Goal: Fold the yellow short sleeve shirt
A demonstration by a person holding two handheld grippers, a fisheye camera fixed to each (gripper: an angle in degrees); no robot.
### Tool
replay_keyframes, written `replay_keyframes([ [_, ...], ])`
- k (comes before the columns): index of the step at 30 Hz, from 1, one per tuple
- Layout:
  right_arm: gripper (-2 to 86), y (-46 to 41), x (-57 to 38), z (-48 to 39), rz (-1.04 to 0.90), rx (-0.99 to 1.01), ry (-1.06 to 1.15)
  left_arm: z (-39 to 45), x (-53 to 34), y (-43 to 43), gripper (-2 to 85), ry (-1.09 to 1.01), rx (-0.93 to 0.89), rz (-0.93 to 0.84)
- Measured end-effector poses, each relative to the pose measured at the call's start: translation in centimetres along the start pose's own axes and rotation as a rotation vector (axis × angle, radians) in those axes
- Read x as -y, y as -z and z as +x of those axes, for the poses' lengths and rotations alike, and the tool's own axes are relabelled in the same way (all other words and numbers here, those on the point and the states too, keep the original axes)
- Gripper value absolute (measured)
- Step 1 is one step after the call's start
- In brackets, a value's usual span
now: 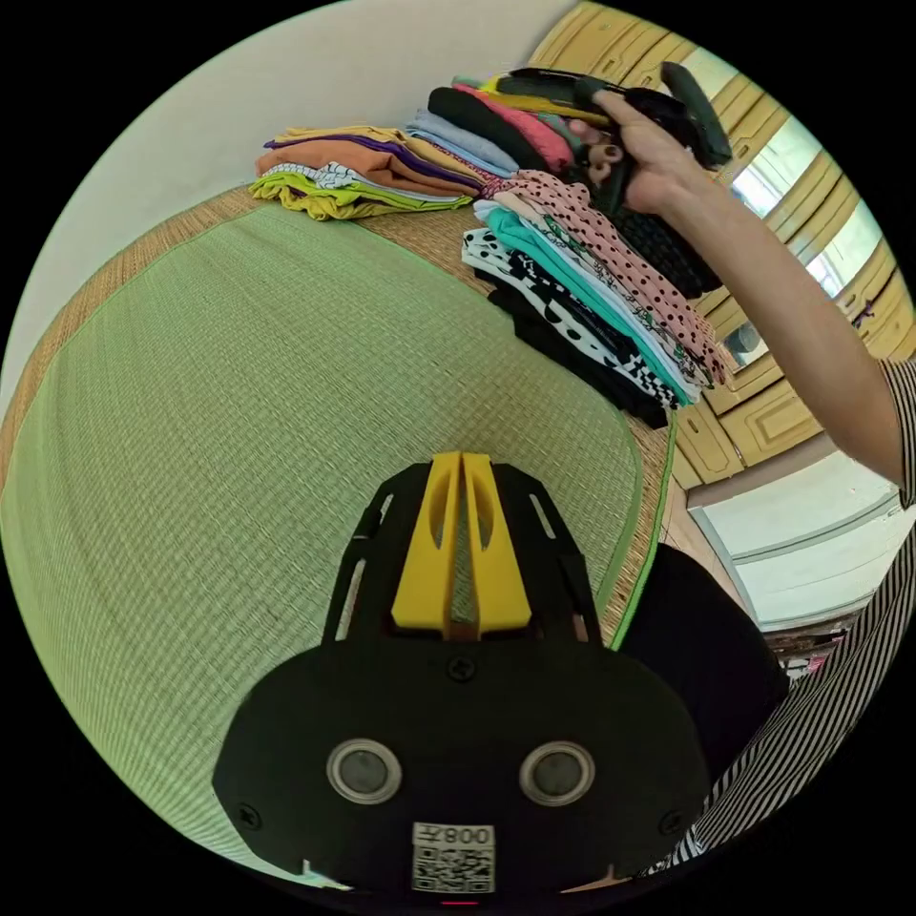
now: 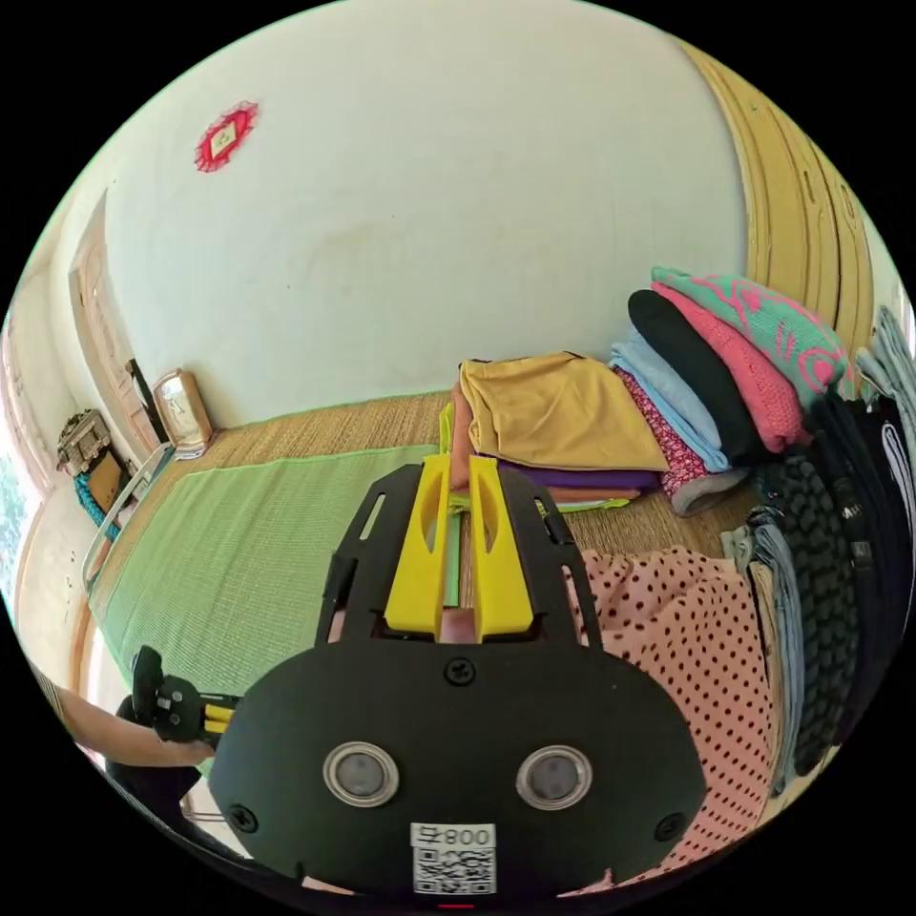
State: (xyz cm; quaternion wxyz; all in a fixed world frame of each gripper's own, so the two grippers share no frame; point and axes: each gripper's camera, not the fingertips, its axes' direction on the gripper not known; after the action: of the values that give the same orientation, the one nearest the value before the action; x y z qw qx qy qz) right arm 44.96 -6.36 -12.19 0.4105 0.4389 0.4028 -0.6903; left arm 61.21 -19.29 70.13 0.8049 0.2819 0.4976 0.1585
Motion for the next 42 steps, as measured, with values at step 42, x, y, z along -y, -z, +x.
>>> replay_keyframes([
  [42, -0.3, 6.0, -9.2, -15.5, -0.593, 0.489, 0.191, -6.9, -20.1, 37.6, 1.8, 0.403, -0.299, 0.215],
])
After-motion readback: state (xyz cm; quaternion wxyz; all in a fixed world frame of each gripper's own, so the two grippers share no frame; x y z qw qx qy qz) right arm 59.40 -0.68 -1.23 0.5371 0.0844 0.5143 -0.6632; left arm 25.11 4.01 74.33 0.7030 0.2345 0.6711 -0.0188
